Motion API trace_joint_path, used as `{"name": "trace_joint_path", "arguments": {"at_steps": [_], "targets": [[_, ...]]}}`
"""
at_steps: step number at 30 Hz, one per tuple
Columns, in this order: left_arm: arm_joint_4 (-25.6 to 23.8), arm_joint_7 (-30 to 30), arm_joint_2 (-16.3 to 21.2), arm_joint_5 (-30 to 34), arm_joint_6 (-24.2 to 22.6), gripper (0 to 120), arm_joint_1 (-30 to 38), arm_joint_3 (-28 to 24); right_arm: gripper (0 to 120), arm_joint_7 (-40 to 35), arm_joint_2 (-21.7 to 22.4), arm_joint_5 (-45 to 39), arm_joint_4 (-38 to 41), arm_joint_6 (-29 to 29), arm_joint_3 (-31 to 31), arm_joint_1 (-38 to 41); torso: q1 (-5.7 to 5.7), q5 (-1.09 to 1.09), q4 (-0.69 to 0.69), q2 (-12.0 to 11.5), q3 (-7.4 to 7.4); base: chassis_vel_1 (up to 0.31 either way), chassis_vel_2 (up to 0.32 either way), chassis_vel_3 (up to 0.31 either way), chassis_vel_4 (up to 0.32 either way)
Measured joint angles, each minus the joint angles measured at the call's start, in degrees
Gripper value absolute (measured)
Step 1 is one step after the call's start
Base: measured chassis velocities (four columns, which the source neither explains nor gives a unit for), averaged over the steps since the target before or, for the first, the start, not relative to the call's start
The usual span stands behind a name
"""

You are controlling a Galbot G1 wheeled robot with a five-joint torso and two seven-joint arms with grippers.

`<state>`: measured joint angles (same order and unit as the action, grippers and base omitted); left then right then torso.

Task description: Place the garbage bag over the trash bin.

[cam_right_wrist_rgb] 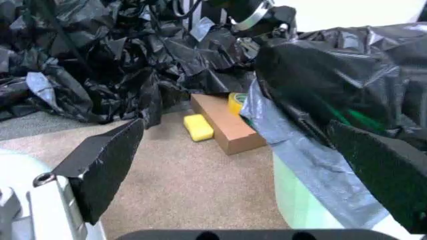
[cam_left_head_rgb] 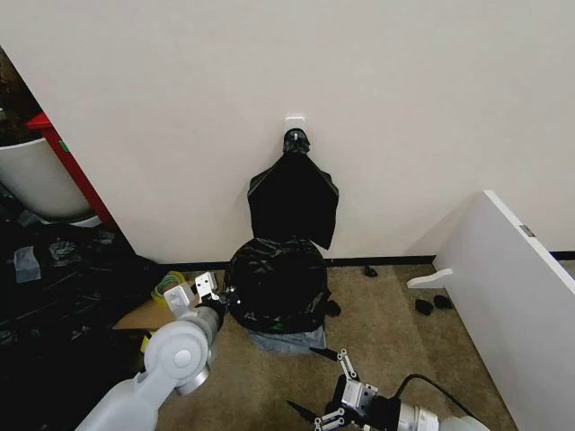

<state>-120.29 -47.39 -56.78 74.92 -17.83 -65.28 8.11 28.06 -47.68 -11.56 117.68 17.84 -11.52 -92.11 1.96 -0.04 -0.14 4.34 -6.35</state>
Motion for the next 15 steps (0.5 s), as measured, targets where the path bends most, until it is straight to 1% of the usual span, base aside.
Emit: {"name": "trace_joint_path", "arguments": {"at_steps": [2,4,5,6,8,9,10,11,12,13,14,15], "targets": [[-0.02,0.36,0.05,-0.84,0.09,1,-0.28,-0.15,100,-1.18,0.11,-0.65,0.03,-0.2,0.0,0.09,0.0,0.01,-0.01,0.0,0.0,0.0,0.0,0.0,0.0],[-0.21,2.49,0.24,-4.93,0.75,1,-1.64,-0.7,100,-5.12,0.36,-2.91,0.78,-1.94,0.1,0.39,0.0,0.01,0.0,0.0,0.0,0.0,0.0,0.0,0.0],[-0.22,4.36,0.34,-8.33,1.48,1,-2.6,-1.03,100,-8.22,0.39,-4.66,1.93,-3.57,0.22,0.61,0.0,0.0,0.0,0.0,0.0,0.0,0.0,0.0,0.0],[-0.22,4.36,0.34,-8.33,1.48,1,-2.6,-1.03,100,-8.22,0.39,-4.66,1.93,-3.57,0.22,0.61,0.0,0.0,0.0,0.0,0.0,0.0,0.0,0.0,0.0],[-0.3,8.26,0.53,-14.28,3.18,1,-4.73,-1.64,100,-15.82,0.12,-8.29,5.45,-7.24,1.03,0.92,0.0,0.01,0.01,0.0,0.0,0.0,0.0,0.0,0.0],[-0.3,8.26,0.53,-14.28,3.18,1,-4.73,-1.64,100,-15.82,0.12,-8.29,5.45,-7.24,1.03,0.92,0.0,0.01,0.01,0.0,0.0,0.0,0.0,0.0,0.0],[-0.44,9.85,0.58,-16.32,3.81,1,-5.63,-1.94,100,-19.92,-0.13,-10.23,7.55,-10.08,1.48,1.17,0.0,0.0,0.01,0.0,0.0,0.0,0.0,0.0,0.0],[-0.63,12.53,0.6,-20.07,4.91,1,-7.14,-2.51,99,-25.2,-0.61,-13.84,10.54,-14.41,1.97,1.69,0.0,0.0,0.0,0.0,0.0,0.0,0.0,0.0,0.0],[-0.69,14.74,0.6,-23.66,5.98,1,-8.25,-2.96,94,-28.76,-0.99,-16.66,12.76,-17.93,2.27,2.27,0.0,-0.01,0.0,0.0,0.0,0.0,0.0,0.0,0.0],[-0.69,14.74,0.6,-23.66,5.98,1,-8.25,-2.96,94,-28.76,-0.99,-16.66,12.76,-17.93,2.27,2.27,0.0,-0.01,0.0,0.0,0.0,0.0,0.0,0.0,0.0],[-0.7,16.68,0.57,-27.1,7.05,1,-9.12,-3.34,91,-31.47,-1.3,-18.98,14.43,-21.14,2.54,2.85,0.0,0.0,0.0,0.0,0.01,0.0,0.0,0.0,0.0],[-0.69,19.02,0.56,-31.75,8.62,1,-10.12,-3.87,85,-34.13,-1.61,-22.03,16.12,-24.51,2.87,3.52,0.0,0.0,0.01,0.0,0.01,0.0,0.0,0.0,0.0]]}}
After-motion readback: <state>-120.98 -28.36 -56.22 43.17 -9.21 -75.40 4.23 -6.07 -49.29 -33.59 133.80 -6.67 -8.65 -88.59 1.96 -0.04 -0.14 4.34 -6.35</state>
